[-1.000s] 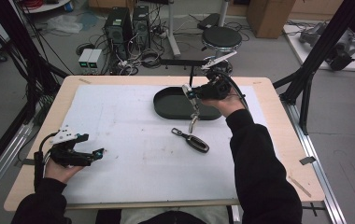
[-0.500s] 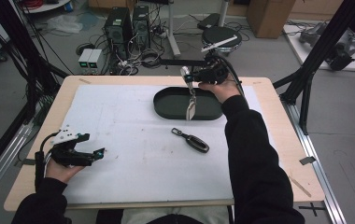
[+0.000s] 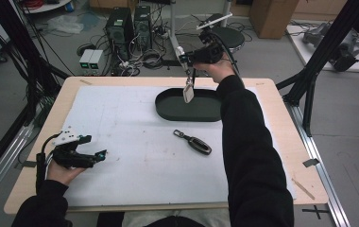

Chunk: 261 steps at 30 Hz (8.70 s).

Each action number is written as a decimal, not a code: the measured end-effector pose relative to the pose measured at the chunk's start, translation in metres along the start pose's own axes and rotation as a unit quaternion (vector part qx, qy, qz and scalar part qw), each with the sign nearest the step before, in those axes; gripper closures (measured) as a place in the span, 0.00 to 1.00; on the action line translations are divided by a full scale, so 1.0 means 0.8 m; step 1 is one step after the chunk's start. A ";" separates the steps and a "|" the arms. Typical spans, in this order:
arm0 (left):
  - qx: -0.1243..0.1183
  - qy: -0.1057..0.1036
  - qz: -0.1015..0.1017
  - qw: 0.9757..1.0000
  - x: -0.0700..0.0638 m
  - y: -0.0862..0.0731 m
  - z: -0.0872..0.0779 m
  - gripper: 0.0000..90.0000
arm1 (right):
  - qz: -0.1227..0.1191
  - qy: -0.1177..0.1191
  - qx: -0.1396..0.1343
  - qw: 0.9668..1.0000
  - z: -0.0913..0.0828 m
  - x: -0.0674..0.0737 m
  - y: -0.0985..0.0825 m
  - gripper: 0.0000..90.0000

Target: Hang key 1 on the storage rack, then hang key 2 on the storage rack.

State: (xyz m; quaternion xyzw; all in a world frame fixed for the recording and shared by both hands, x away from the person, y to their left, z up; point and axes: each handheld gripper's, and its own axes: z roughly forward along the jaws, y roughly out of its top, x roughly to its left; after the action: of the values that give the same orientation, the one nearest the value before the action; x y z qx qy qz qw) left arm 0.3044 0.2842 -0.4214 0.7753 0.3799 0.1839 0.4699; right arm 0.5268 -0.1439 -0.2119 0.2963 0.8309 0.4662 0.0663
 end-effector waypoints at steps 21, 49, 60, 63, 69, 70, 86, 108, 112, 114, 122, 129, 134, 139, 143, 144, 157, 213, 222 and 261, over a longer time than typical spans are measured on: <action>-0.005 -0.004 -0.006 1.000 0.006 0.000 0.003 0.12 | 0.020 -0.073 -0.022 0.997 0.020 -0.028 0.036 0.83; -0.008 -0.007 -0.006 1.000 0.006 0.000 0.003 0.12 | 0.106 -0.148 -0.068 0.981 0.043 -0.061 -0.004 0.41; -0.007 -0.007 -0.007 1.000 0.007 0.000 0.003 0.12 | 0.056 -0.121 -0.052 0.990 0.027 -0.045 -0.022 0.12; -0.006 -0.007 -0.007 1.000 0.006 0.000 0.003 0.12 | 0.050 -0.109 -0.031 0.992 0.023 -0.038 -0.028 0.10; -0.007 -0.006 -0.006 1.000 0.007 0.000 0.002 0.12 | 0.044 -0.107 -0.021 0.993 0.017 -0.026 -0.027 0.01; -0.007 -0.006 -0.006 1.000 0.006 0.000 0.002 0.12 | 0.044 -0.108 -0.021 0.993 0.015 -0.023 -0.026 0.01; -0.006 -0.006 -0.006 1.000 0.005 0.000 0.001 0.12 | 0.014 -0.114 -0.026 0.993 -0.006 0.016 -0.057 0.01; -0.001 -0.006 -0.006 1.000 0.003 0.000 0.001 0.12 | 0.019 -0.109 -0.013 0.994 -0.017 0.036 -0.130 0.01; 0.003 -0.005 -0.002 1.000 0.002 0.000 0.002 0.12 | 0.023 -0.106 -0.001 0.994 -0.013 0.034 -0.145 0.01; 0.004 -0.005 0.000 1.000 0.002 -0.001 0.003 0.12 | 0.027 -0.105 -0.001 0.994 -0.011 0.031 -0.151 0.01; 0.006 -0.005 -0.001 1.000 0.002 -0.001 0.003 0.12 | 0.034 -0.103 0.013 0.994 -0.001 0.031 -0.172 0.01; 0.005 -0.005 -0.002 1.000 0.002 -0.001 0.003 0.12 | 0.044 -0.088 0.036 0.994 0.025 0.033 -0.201 0.01; 0.005 -0.006 -0.004 1.000 0.002 -0.001 0.004 0.12 | 0.046 -0.082 0.047 0.994 0.036 0.036 -0.211 0.01; 0.006 -0.006 -0.002 1.000 0.002 -0.001 0.004 0.12 | 0.042 -0.079 0.056 0.994 0.045 0.042 -0.219 0.01; 0.006 -0.006 -0.003 1.000 0.002 -0.001 0.003 0.12 | 0.030 -0.080 0.074 0.994 0.055 0.048 -0.222 0.01; 0.006 -0.007 -0.002 1.000 0.002 -0.001 0.004 0.12 | 0.025 -0.078 0.080 0.993 0.060 0.051 -0.223 0.01; 0.005 -0.007 -0.003 1.000 0.003 -0.001 0.003 0.12 | 0.007 -0.074 0.114 0.991 0.083 0.064 -0.229 0.01; 0.007 -0.009 -0.004 1.000 0.003 -0.002 0.003 0.12 | -0.022 -0.093 0.234 0.967 0.112 0.090 -0.264 0.76; 0.006 -0.010 -0.005 1.000 0.005 -0.003 0.004 0.12 | -0.039 -0.102 0.233 0.966 0.110 0.094 -0.262 0.93; 0.002 -0.012 -0.007 1.000 0.004 -0.002 0.005 0.12 | 0.032 -0.083 0.104 0.991 0.038 0.063 -0.228 0.94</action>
State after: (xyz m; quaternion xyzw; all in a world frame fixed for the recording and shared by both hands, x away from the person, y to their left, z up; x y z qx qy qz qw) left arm 0.3082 0.2848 -0.4251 0.7760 0.3800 0.1708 0.4736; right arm 0.4186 -0.1652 -0.3690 0.3659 0.8565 0.3531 0.0889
